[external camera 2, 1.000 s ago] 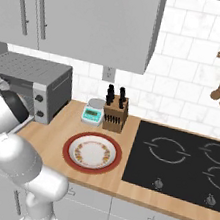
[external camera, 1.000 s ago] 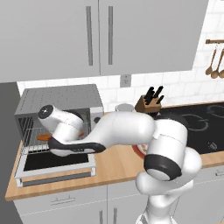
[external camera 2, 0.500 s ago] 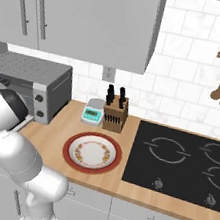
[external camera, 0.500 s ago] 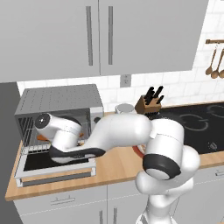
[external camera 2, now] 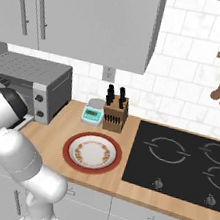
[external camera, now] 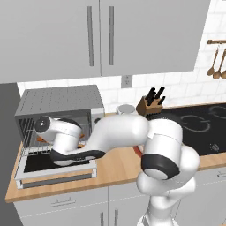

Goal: Pick up the kebab skewer and baguette bread, and place them inside the toaster oven. Close the toaster oven door and start by setting the timer.

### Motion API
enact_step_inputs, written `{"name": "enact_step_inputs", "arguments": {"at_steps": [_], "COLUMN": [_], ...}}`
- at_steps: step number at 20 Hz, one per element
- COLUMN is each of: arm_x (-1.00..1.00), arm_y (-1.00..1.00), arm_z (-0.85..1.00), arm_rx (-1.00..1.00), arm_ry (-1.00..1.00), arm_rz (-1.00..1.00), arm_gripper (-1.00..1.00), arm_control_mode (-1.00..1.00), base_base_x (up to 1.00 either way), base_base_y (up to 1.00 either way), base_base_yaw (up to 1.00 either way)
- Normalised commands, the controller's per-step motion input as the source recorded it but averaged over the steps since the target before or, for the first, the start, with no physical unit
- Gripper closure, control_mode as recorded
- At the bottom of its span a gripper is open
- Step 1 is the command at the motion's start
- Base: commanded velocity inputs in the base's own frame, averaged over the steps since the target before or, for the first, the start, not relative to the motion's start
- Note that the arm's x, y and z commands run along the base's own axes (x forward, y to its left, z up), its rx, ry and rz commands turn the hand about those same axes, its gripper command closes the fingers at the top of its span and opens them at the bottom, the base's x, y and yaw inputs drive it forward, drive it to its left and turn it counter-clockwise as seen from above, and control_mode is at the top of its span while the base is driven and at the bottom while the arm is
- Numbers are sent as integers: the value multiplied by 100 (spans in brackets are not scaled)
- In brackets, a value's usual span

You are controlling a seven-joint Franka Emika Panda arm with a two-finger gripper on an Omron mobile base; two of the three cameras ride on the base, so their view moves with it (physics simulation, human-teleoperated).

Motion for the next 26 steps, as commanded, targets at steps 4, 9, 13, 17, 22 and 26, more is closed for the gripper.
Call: {"name": "enact_step_inputs", "arguments": {"at_steps": [4,9,13,17,22,26], "arm_x": [12,0,0,0,0,0], "arm_y": [0,0,0,2,1,0], "arm_z": [-12,-13,-6,-4,-2,0], "arm_rx": [0,0,0,0,0,2], "arm_ry": [-4,-3,-3,-2,-1,0], "arm_rz": [1,2,3,4,5,4], "arm_gripper": [100,100,100,-100,-100,-100], "arm_control_mode": [-100,-100,-100,-100,-100,-100], "base_base_x": [0,0,0,0,0,0], "base_base_y": [0,0,0,0,0,0], "base_base_yaw": [0,0,0,0,0,0]}}
